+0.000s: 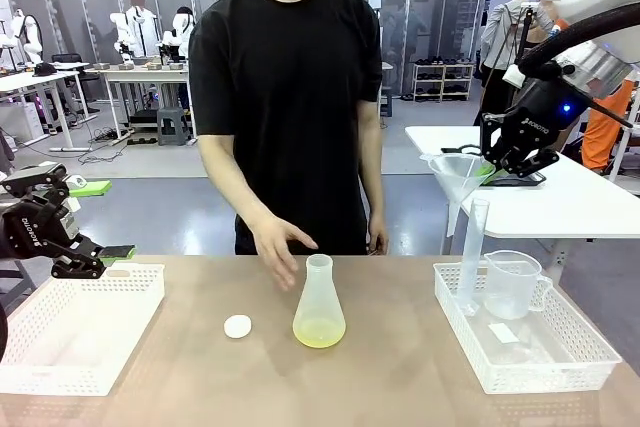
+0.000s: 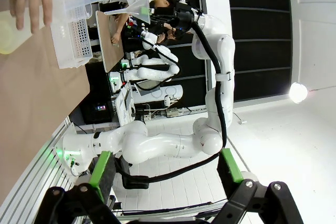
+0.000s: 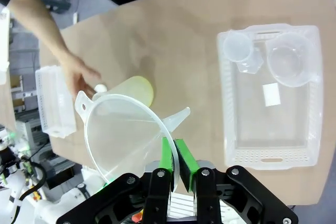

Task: Prepare the solutions needed for the experiment.
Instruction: Once the solution is in the Big flask , pick up the Plastic Funnel and place it back into the right Organizing basket.

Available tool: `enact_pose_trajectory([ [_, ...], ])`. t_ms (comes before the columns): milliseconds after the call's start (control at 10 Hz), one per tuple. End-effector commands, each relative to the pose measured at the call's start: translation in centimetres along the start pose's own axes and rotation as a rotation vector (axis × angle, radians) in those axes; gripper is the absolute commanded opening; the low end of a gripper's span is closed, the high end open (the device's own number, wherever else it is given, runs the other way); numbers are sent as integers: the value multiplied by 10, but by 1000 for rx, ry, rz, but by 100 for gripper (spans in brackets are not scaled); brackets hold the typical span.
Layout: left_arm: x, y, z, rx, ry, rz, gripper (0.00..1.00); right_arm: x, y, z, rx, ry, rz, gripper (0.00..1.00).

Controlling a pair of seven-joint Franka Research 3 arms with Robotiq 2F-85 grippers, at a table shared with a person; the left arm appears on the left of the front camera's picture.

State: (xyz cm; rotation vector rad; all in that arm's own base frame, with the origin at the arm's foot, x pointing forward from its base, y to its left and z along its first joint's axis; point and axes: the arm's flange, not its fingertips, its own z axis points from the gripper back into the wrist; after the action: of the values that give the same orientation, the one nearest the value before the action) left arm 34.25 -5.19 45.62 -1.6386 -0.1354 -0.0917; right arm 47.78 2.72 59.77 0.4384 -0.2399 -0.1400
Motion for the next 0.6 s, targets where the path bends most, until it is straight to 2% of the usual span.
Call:
enact_pose_trajectory([
  [0,0,-2,0,-17,4,3,100,-17,-26,16,-159,-76,-70,6],
  [100,0,-2,0,-17,4,3,100,-25,-43,20,-200,-91,-95,6],
  [400,0,-2,0,-17,4,3,100,-40,-96,7,-320,-47,-221,6],
  [500,0,-2,0,-17,4,3,100,-42,-103,1,-357,-40,-253,6],
])
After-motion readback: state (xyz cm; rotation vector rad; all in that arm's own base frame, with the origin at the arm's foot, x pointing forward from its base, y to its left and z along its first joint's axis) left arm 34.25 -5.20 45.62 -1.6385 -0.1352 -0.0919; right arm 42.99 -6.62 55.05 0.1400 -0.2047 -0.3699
